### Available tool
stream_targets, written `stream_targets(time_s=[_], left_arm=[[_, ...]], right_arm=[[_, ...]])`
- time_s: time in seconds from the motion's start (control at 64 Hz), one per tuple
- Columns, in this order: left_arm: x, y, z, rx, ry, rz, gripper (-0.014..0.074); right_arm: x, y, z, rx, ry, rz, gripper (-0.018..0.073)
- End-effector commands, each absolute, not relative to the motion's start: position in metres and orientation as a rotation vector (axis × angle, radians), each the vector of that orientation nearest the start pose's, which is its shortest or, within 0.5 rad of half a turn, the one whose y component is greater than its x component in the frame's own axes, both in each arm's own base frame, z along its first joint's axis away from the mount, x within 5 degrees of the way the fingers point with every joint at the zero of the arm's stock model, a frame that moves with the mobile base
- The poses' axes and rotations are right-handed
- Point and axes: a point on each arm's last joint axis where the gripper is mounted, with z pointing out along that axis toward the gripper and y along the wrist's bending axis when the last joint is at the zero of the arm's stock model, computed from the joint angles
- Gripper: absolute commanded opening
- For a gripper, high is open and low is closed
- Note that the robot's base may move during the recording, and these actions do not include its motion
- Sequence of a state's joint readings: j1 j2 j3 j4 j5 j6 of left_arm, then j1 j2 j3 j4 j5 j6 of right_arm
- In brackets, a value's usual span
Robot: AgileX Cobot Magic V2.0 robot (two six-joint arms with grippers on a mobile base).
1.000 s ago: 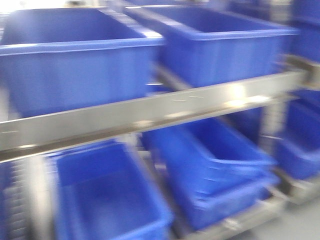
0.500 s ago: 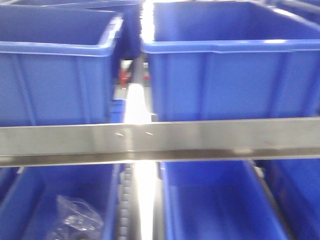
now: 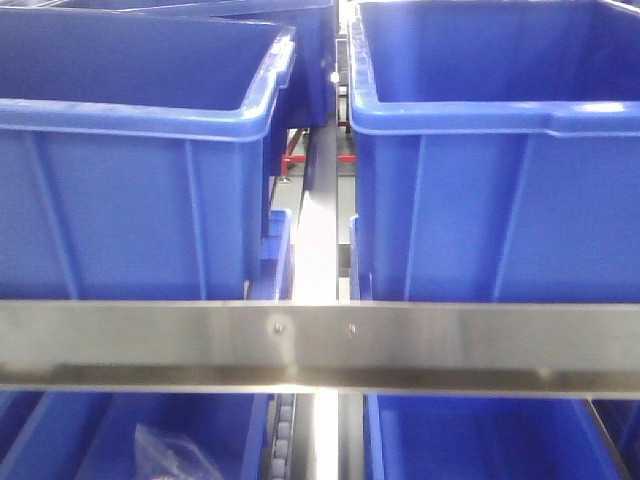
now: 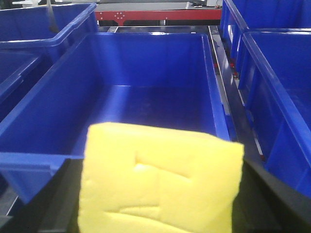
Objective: Place yellow foam block on left shelf second layer
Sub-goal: 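Align the base in front of the shelf's second-layer blue bins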
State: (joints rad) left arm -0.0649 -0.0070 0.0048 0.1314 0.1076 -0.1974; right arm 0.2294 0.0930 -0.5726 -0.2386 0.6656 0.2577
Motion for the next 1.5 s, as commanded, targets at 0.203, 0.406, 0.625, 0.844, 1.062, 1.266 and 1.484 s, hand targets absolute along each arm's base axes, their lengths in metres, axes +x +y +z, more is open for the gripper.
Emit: stream_targets(time_s=[0.203,0.406,0.625,0.844,1.062,1.266,1.484], left_arm=[[0.0559,-0.0033,0.2015,-0.013,1.517,-0.11,0.0136],[0.0559,-0.0033,0.2015,-0.013,1.517,-0.11,0.0136],[0.0559,-0.0033,0.2015,-0.013,1.517,-0.11,0.0136],[0.0559,-0.0033,0.2015,-0.013,1.517,-0.11,0.0136],[0.0559,-0.0033,0.2015,-0.013,1.517,-0.11,0.0136],[0.0559,-0.0033,0.2015,-0.013,1.517,-0.11,0.0136],[0.0559,-0.0033,0.2015,-0.013,1.517,-0.11,0.0136]], right_arm=[[0.0143,-0.0097,0.3482,-0.038,1.559,0.095,0.0267],[0.0143,-0.0097,0.3482,-0.038,1.559,0.095,0.0267],[0.0143,-0.0097,0.3482,-0.038,1.559,0.095,0.0267],[0.0143,-0.0097,0.3482,-0.038,1.559,0.095,0.0267],[0.0143,-0.0097,0.3483,-0.038,1.557,0.095,0.0267],[0.0143,-0.0095,0.3485,-0.037,1.555,0.1,0.0267],[0.0193,-0.0076,0.3543,-0.04,1.552,0.109,0.0267]])
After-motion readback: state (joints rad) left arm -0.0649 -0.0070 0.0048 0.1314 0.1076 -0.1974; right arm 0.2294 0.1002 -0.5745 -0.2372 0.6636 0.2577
